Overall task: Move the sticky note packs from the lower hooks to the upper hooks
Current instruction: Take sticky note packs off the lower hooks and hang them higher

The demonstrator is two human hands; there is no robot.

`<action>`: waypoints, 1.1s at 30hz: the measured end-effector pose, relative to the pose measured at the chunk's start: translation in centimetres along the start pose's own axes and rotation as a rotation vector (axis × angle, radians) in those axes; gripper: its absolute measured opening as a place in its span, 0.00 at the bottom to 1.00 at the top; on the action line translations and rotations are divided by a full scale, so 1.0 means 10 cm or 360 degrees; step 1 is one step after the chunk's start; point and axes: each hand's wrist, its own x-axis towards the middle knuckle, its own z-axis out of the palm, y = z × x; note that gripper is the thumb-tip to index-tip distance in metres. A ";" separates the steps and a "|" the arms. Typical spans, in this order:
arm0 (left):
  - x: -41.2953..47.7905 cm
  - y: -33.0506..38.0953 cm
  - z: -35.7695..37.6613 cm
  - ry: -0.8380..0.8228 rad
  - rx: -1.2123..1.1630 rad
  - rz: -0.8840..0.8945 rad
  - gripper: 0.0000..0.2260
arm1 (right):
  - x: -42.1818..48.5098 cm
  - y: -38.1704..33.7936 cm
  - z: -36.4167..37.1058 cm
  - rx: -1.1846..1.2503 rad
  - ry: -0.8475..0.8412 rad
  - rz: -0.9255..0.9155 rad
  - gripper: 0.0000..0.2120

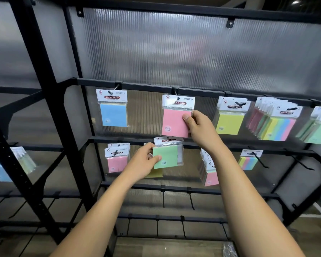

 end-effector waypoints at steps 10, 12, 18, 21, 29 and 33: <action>-0.02 -0.01 0.02 -0.0009 0.0014 -0.0025 0.09 | 0.14 0.12 0.10 -0.0167 0.0095 0.0080 0.15; -0.04 -0.02 0.02 -0.0013 0.0018 -0.0040 0.09 | 0.09 0.16 0.13 -0.0199 0.0096 0.0101 0.16; -0.07 -0.09 0.07 -0.0002 0.0010 -0.0047 0.06 | -0.40 0.55 0.30 -0.0328 -0.0142 0.0260 0.19; -0.07 -0.09 0.13 -0.0055 0.0025 -0.0056 0.06 | -0.63 0.66 0.33 -0.0282 -0.0167 0.0339 0.18; -0.04 0.02 0.39 -0.0119 0.0052 -0.0022 0.07 | -0.94 0.78 0.22 -0.0398 -0.0252 0.0377 0.08; -0.05 0.14 0.58 -0.0189 0.0210 0.0112 0.09 | -1.04 0.82 0.17 -0.0511 -0.0202 0.0367 0.10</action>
